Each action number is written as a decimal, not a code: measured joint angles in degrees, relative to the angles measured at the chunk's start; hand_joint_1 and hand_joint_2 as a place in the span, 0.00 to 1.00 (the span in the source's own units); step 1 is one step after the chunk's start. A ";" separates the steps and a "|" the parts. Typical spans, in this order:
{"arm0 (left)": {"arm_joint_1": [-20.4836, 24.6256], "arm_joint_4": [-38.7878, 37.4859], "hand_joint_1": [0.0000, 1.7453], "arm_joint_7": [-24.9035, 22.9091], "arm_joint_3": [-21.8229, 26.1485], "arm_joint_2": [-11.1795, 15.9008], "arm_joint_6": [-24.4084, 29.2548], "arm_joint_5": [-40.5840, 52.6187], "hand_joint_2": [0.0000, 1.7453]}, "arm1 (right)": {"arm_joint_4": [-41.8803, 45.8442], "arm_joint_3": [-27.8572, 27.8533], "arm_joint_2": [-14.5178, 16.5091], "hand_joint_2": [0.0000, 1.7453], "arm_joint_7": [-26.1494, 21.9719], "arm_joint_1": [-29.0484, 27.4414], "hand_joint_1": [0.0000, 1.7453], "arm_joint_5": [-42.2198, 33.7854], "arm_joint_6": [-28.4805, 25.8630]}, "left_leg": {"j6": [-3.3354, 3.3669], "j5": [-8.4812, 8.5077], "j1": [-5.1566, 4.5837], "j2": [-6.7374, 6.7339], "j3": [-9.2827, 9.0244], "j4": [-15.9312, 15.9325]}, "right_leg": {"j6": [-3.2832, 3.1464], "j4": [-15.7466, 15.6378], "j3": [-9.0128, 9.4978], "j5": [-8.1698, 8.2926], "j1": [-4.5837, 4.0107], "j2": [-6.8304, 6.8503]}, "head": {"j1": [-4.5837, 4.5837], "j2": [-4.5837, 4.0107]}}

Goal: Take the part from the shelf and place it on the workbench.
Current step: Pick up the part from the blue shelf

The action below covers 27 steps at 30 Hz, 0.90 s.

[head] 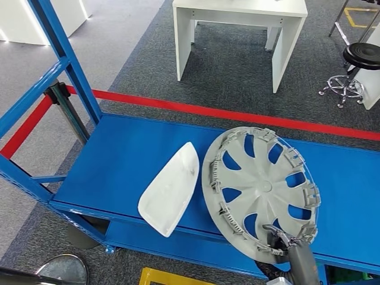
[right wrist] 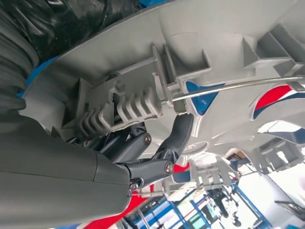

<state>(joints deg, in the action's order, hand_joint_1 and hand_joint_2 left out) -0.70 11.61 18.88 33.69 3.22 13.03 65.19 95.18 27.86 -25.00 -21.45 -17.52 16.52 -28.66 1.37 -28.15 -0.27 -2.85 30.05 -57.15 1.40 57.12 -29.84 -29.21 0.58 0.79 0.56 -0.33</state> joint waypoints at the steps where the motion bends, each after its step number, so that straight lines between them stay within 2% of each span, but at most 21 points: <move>1: -0.01 0.00 0.00 0.03 0.09 -0.03 0.00 0.14 1.00 | 0.27 -0.61 0.45 1.00 -1.05 -0.32 1.00 -0.17 0.46 | 0.00 0.00 0.00 0.00 0.02 0.00 | 0.00 0.00 0.00 0.00 0.00 0.00 | 0.01 0.00; 8: -0.03 0.00 0.00 0.30 0.92 -0.30 -0.06 0.63 1.00 | 4.63 -5.86 4.84 1.00 -8.39 -2.74 1.00 -1.52 5.97 | 0.00 0.01 0.00 0.00 0.18 -0.01 | 0.00 0.01 0.21 0.02 0.00 0.01 | 0.00 0.00; 15: 0.02 0.00 0.00 2.86 2.92 -0.73 -2.38 -2.68 1.00 | 10.12 -8.90 7.17 1.00 -11.33 -4.70 1.00 -0.52 7.30 | 0.01 0.03 0.00 0.03 0.27 -0.01 | 0.00 0.02 0.36 0.02 0.00 0.07 | 0.00 0.00; 19: 0.14 0.00 0.00 9.71 6.97 -1.16 -8.24 -9.35 0.00 | 13.35 -11.10 9.35 1.00 -12.77 -6.05 1.00 1.65 5.22 | 0.01 0.03 -0.01 0.04 0.33 -0.01 | 0.00 0.02 0.34 0.01 0.00 0.09 | 0.00 0.00; 24: 0.13 0.00 0.00 17.88 11.99 -1.80 -15.80 -13.39 0.00 | 17.53 -13.84 12.80 1.00 -13.85 -7.61 1.00 3.32 1.24 | 0.01 0.03 -0.02 0.05 0.38 -0.01 | 0.00 0.02 0.31 0.01 0.01 0.09 | 0.01 0.00; 27: -0.02 0.00 0.00 20.36 13.79 -2.08 -18.48 -13.70 0.00 | 19.60 -15.33 14.73 1.00 -14.49 -8.63 1.00 3.53 -0.15 | 0.01 0.03 -0.04 0.05 0.44 -0.01 | 0.00 0.02 0.27 0.01 0.02 0.09 | 0.01 0.00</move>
<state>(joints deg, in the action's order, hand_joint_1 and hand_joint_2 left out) -0.72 11.61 39.24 47.48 1.15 -5.45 51.48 114.77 12.53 -10.27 -35.94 -26.14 20.05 -28.81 1.38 -28.12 -0.31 -2.80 30.48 -57.16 1.40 57.14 -29.56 -29.19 0.59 0.88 0.57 -0.33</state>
